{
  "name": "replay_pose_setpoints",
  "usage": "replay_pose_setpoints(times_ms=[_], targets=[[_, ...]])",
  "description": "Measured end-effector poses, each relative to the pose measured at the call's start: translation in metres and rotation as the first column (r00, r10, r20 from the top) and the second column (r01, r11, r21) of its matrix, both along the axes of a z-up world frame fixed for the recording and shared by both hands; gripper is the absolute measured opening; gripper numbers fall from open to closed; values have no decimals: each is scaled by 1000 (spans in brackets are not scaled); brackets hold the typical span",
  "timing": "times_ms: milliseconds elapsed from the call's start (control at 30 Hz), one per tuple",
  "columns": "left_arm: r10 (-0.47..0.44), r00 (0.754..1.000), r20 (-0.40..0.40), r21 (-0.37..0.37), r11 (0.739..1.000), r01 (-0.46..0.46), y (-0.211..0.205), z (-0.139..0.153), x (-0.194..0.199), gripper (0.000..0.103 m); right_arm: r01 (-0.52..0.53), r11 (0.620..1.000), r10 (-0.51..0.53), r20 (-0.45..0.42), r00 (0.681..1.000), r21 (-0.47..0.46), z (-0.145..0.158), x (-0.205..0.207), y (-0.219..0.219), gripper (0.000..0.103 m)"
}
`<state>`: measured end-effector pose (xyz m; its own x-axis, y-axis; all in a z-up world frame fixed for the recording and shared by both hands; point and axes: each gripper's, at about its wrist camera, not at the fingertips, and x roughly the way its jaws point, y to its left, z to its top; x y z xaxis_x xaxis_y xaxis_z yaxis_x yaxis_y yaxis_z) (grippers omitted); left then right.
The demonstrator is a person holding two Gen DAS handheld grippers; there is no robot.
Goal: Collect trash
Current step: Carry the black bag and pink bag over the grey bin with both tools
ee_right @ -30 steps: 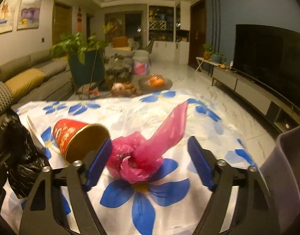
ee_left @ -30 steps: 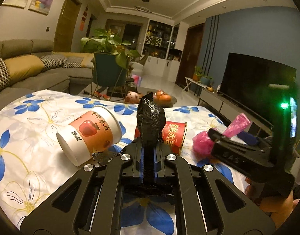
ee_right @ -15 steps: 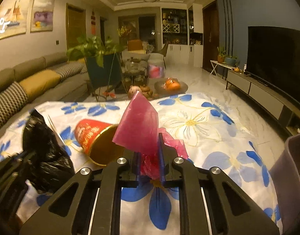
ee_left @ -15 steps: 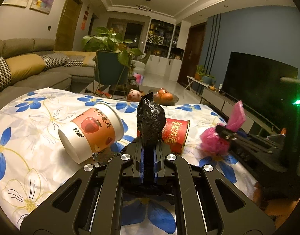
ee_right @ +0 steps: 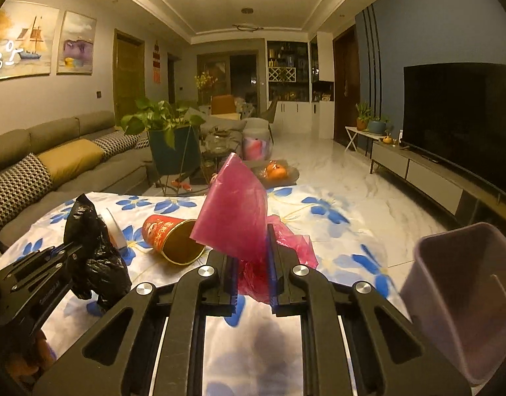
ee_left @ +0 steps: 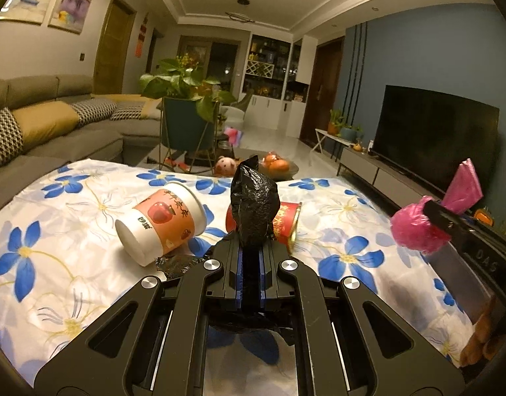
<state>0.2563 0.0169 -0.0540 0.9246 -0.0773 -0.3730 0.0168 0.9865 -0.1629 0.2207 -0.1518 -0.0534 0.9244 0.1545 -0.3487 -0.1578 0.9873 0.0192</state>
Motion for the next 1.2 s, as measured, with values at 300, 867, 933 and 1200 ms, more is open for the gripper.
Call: replay_pose_setpoints(times_ms=[300, 867, 933, 1200], targets=[[-69, 996, 58, 23, 997, 67, -32, 29, -33, 6, 30, 1000, -29, 65, 997, -5, 18, -46, -37, 15], [-274, 959, 72, 58, 961, 270, -135, 46, -55, 6, 168, 986, -165, 95, 982, -20, 24, -87, -115, 15], [-304, 950, 71, 61, 952, 300, -151, 47, -55, 6, 190, 981, -187, 97, 978, -25, 25, -89, -126, 15], [-424, 900, 100, 78, 905, 418, -215, 55, -55, 6, 292, 956, -288, 116, 951, -18, 28, -94, -178, 15]])
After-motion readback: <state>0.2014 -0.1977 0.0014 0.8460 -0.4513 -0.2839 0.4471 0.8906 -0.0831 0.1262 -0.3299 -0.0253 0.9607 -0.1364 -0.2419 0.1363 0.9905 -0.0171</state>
